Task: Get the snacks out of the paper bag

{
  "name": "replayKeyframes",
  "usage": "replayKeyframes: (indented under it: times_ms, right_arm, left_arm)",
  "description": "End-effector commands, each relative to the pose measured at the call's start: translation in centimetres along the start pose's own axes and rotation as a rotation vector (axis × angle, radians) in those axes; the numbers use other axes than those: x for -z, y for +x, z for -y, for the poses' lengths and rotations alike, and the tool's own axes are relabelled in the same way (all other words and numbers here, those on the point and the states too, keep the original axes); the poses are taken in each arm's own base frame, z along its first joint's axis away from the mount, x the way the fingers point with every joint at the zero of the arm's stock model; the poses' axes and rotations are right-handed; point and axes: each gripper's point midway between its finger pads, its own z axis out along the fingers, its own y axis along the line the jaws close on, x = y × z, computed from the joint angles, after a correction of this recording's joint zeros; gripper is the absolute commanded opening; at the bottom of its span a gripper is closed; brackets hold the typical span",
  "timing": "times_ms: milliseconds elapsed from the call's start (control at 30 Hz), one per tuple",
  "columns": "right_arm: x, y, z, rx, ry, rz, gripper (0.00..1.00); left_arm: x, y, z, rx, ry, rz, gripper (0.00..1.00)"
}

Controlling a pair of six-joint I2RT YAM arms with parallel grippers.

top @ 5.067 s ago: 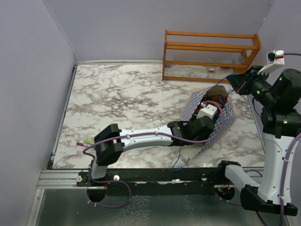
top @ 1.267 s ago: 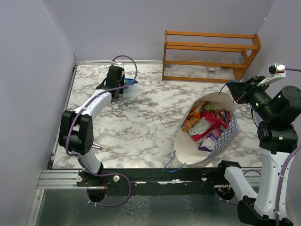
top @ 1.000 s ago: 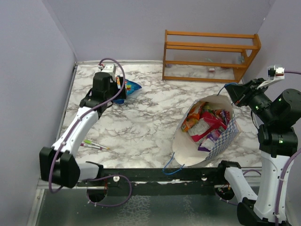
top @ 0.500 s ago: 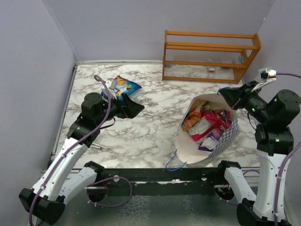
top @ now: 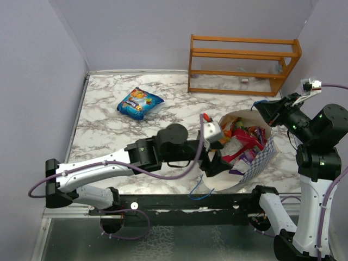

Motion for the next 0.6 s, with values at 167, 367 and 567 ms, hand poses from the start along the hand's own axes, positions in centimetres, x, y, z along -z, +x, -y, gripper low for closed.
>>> replayKeyframes:
  times_ms: [167, 367, 567]
  right_arm:
    - [1.0, -1.5, -1.5, 0.045, -0.024, 0.038, 0.09]
    - [1.3, -1.5, -1.4, 0.049, -0.006, 0.043, 0.09]
    - [1.1, -1.3, -1.7, 0.036, -0.030, 0.036, 0.09]
  left_arm:
    - [-4.9, 4.7, -3.8, -0.767, 0.003, -0.224, 0.79]
    - [-8.3, 6.1, -7.6, -0.990, -0.049, -0.321, 0.78]
    - [-11.1, 7.2, -11.0, -1.107, -0.102, -0.383, 0.73]
